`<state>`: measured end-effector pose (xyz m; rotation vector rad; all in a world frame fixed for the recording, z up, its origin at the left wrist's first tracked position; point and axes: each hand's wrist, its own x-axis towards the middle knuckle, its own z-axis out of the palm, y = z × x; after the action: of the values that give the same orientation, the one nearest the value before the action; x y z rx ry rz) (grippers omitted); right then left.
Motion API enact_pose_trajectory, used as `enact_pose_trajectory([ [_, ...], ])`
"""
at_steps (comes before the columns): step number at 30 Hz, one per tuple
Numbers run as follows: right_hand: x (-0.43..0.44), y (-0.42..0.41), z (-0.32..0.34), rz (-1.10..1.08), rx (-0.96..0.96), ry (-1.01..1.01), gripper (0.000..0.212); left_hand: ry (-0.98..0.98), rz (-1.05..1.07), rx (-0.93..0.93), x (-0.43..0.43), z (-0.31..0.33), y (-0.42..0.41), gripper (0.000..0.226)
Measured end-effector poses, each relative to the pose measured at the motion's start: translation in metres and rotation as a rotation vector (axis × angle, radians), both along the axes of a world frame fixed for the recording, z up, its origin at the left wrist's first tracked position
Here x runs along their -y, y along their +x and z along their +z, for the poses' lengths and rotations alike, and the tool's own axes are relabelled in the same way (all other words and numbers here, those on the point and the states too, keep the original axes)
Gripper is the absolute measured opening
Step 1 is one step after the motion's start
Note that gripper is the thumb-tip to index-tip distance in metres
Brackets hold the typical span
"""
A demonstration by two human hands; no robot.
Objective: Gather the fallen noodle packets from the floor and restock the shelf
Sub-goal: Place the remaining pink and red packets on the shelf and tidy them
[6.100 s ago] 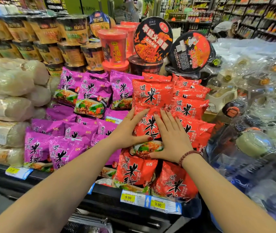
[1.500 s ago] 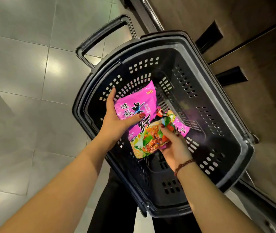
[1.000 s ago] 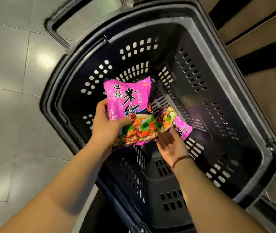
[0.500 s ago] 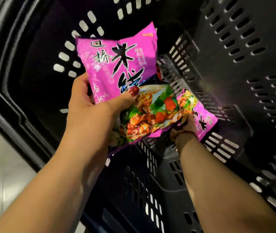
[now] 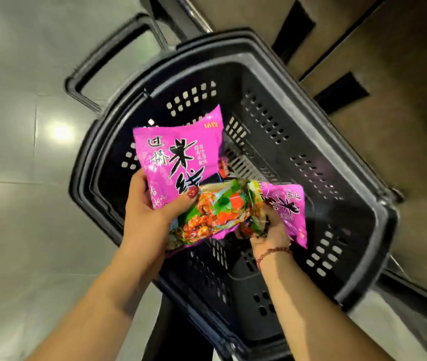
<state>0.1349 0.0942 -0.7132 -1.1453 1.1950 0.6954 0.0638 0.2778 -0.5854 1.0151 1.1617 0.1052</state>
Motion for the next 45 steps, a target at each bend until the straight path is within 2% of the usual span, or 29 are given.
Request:
enact_pose_trajectory([
  [2,0.0,-0.003,0.044,-0.018,0.045,-0.04,0.056,0.018,-0.019,0.003,-0.001,0.036,-0.002,0.053],
  [5,-0.009,-0.001,0.126,0.048,0.194,-0.12,0.077,0.06,0.002,0.008,-0.002,0.095,-0.008,0.052],
  [8,-0.006,0.0,0.209,0.207,0.393,-0.174,0.055,0.067,0.02,0.033,-0.003,0.16,-0.02,0.052],
  [11,-0.005,0.003,0.295,0.243,0.495,-0.071,0.06,0.076,0.004,0.072,-0.006,0.225,-0.032,0.06],
  [14,-0.003,0.003,0.368,0.257,0.584,0.021,0.05,0.113,-0.051,0.111,-0.012,0.282,-0.043,0.065],
  [17,0.0,0.001,0.431,0.235,0.63,0.08,0.054,0.127,-0.09,0.193,-0.016,0.335,-0.049,0.059],
  [19,0.005,-0.001,0.463,0.202,0.667,0.121,0.042,0.128,-0.109,0.254,-0.017,0.363,-0.05,0.051],
  [22,0.01,0.0,0.501,0.173,0.717,0.17,0.022,0.158,-0.155,0.344,-0.015,0.4,-0.042,0.054],
  [26,0.024,0.006,0.542,0.163,0.846,0.206,0.024,0.2,-0.243,0.473,-0.009,0.44,-0.023,0.067],
  [29,0.038,0.008,0.568,0.165,0.958,0.167,0.043,0.203,-0.293,0.566,-0.002,0.456,-0.008,0.061],
  [35,0.069,0.018,0.601,0.212,1.149,0.034,0.042,0.194,-0.354,0.707,0.019,0.486,0.02,0.07],
  [39,0.09,0.034,0.615,0.226,1.229,-0.082,0.055,0.17,-0.398,0.744,0.034,0.495,0.046,0.054],
  [41,0.102,0.045,0.619,0.214,1.254,-0.109,0.055,0.15,-0.412,0.754,0.042,0.5,0.061,0.059],
  [43,0.115,0.059,0.623,0.198,1.274,-0.131,0.062,0.148,-0.423,0.768,0.051,0.505,0.08,0.079],
  [44,0.12,0.067,0.628,0.203,1.291,-0.135,0.064,0.155,-0.429,0.772,0.055,0.507,0.09,0.079],
  [45,0.125,0.075,0.632,0.206,1.303,-0.14,0.066,0.168,-0.439,0.779,0.06,0.508,0.101,0.07],
])
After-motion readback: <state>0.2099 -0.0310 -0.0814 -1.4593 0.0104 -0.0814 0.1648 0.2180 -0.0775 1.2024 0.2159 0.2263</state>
